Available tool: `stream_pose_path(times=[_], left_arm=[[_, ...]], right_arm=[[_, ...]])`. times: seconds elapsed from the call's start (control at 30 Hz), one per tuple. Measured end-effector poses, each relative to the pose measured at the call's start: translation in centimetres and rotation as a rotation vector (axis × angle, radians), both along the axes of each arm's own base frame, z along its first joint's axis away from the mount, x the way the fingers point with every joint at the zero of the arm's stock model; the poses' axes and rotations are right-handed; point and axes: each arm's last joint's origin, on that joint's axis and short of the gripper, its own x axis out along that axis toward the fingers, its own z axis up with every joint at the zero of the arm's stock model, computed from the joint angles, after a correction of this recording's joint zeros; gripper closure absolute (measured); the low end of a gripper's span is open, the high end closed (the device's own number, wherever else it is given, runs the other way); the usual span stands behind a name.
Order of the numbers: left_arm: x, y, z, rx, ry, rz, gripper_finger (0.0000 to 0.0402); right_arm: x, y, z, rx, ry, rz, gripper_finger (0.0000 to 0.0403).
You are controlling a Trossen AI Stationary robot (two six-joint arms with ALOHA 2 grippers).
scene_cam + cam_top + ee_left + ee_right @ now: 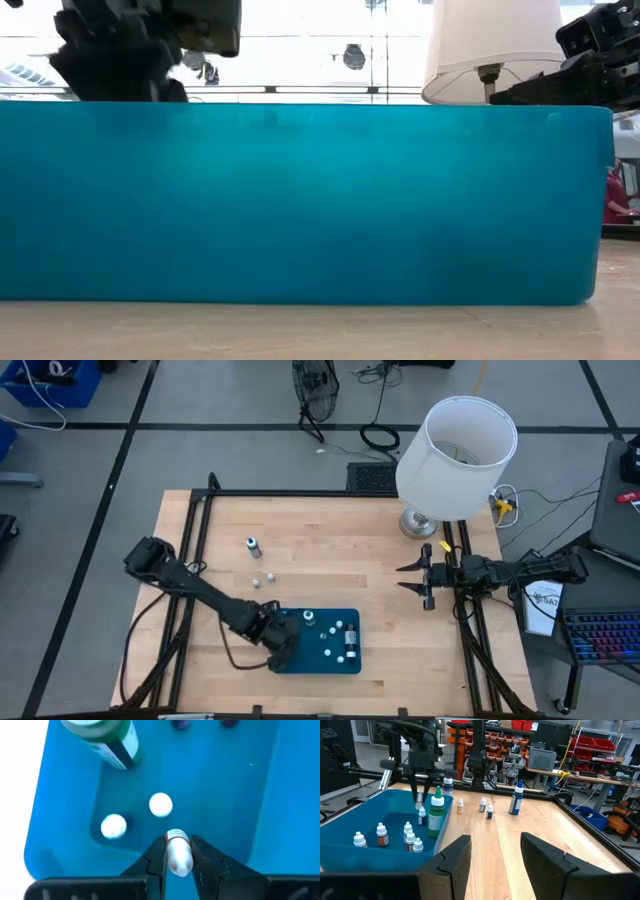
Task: Pick & Place food coloring
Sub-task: Put the orange food coloring bottle into the blue container
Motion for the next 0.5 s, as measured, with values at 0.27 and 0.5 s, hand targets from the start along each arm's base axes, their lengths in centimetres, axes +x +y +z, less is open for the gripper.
stream_pose_path(times=[0.27,0.5], left_arm=[[0.9,1.1,-1.6,-0.021,0.066,0.032,0.0336],[1.1,1.0,-2.6,-0.042,0.107,0.051,0.0304]], right_arm=[[0.0,0.0,0.0,0.000,0.000,-0.001,0.0241],[0.0,0.0,0.0,0.000,0.001,0.000,0.0242]])
